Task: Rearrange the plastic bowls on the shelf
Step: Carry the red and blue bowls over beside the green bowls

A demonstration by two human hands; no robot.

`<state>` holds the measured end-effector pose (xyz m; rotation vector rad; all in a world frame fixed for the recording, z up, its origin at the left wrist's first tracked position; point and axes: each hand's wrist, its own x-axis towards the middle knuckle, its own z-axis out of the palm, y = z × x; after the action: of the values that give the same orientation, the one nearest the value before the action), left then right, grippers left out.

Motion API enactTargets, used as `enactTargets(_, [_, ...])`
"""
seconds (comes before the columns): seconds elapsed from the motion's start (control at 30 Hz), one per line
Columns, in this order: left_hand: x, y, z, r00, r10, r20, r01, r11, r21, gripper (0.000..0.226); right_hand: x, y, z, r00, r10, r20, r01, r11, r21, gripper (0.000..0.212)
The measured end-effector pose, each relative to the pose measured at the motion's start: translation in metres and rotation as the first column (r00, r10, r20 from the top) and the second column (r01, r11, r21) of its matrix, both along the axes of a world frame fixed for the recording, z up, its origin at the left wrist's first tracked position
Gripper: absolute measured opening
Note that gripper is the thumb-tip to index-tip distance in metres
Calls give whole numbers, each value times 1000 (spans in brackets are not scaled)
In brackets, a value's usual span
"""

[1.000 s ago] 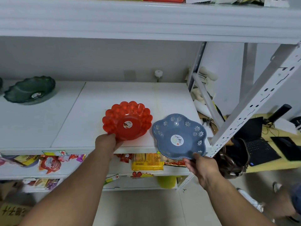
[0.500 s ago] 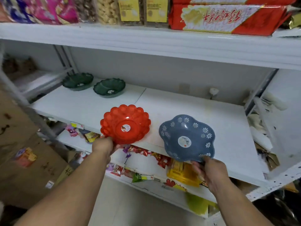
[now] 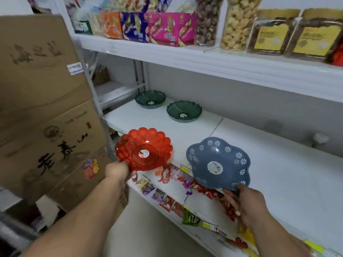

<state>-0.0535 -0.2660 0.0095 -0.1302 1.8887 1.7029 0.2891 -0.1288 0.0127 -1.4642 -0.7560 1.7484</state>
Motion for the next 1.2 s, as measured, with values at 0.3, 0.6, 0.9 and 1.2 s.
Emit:
enactTargets(0.3, [-93, -6, 1, 995, 100, -1, -100, 995, 28, 14, -112, 7, 0, 998, 71, 1, -71, 998, 2, 14])
enactTargets(0.6, [-177, 46, -8, 992, 122, 32, -124, 991, 45, 23, -189, 52, -12, 994, 105, 26, -105, 994, 0, 17])
enactTargets(0.9, [-244, 103, -19, 991, 129, 41, -129, 991, -25, 17, -250, 88, -33, 994, 101, 38, -100, 995, -14, 20])
enactTargets(1.2, [-319, 145, -43, 998, -8, 55, 12, 996, -90, 12, -303, 91, -43, 995, 55, 78, -52, 998, -46, 28])
